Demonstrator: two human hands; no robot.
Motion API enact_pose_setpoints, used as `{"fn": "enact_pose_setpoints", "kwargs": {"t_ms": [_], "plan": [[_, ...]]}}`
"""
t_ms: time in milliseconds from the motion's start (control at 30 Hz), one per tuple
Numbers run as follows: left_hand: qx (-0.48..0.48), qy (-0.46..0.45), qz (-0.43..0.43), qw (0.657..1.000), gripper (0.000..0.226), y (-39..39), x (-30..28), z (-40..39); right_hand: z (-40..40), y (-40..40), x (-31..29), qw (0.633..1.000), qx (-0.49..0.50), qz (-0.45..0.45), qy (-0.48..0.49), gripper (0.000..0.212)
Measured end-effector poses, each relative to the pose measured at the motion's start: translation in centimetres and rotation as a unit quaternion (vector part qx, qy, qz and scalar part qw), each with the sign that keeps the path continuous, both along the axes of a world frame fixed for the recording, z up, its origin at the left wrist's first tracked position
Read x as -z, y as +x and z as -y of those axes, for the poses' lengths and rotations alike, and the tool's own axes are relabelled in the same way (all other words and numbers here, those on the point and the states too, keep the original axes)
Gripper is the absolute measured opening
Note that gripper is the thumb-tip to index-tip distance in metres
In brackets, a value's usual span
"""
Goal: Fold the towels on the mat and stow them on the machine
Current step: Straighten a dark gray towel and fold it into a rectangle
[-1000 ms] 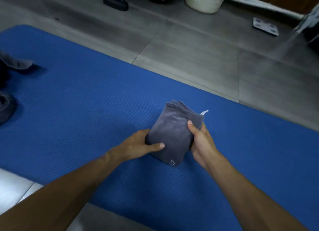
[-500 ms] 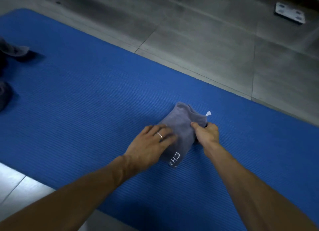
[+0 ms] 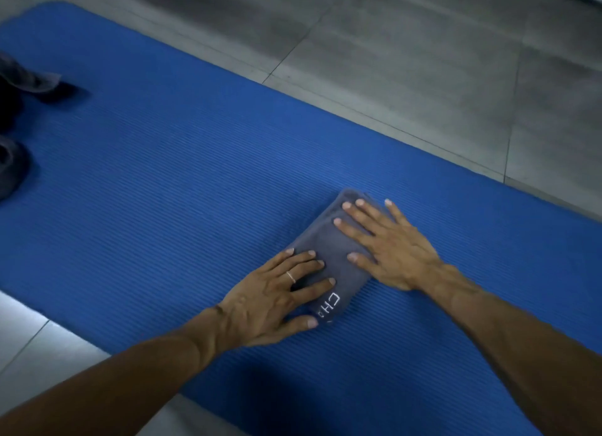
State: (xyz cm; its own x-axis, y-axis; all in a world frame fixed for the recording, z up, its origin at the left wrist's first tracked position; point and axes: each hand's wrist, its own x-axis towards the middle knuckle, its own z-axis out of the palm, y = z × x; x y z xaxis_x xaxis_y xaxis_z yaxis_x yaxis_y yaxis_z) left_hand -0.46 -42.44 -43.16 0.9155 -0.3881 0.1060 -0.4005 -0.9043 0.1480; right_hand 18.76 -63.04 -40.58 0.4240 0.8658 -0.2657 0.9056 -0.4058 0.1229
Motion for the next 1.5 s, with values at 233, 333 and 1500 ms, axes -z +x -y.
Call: {"fn": "enact_pose_setpoints", "kwargs": {"t_ms": [233, 333, 1500], "plan": [[0.002, 0.009, 0.028, 1.0, 0.065, 0.7, 0.5, 0.1, -1.6, -0.9, -2.2, 0.996, -0.043, 0.059, 0.044, 0.062], [0.006, 0.015, 0.038, 0.999, 0.067, 0.6, 0.6, 0.2, -0.7, -3.0, -0.9, 0.996, -0.063, -0.063, 0.021, 0.057], [-0.387, -0.358, -0.068, 0.847, 0.051, 1.6, -4.3, -8.6, -10.6, -0.9, -6.5, 0.984, 0.12, -0.078, 0.108, 0.038]]}}
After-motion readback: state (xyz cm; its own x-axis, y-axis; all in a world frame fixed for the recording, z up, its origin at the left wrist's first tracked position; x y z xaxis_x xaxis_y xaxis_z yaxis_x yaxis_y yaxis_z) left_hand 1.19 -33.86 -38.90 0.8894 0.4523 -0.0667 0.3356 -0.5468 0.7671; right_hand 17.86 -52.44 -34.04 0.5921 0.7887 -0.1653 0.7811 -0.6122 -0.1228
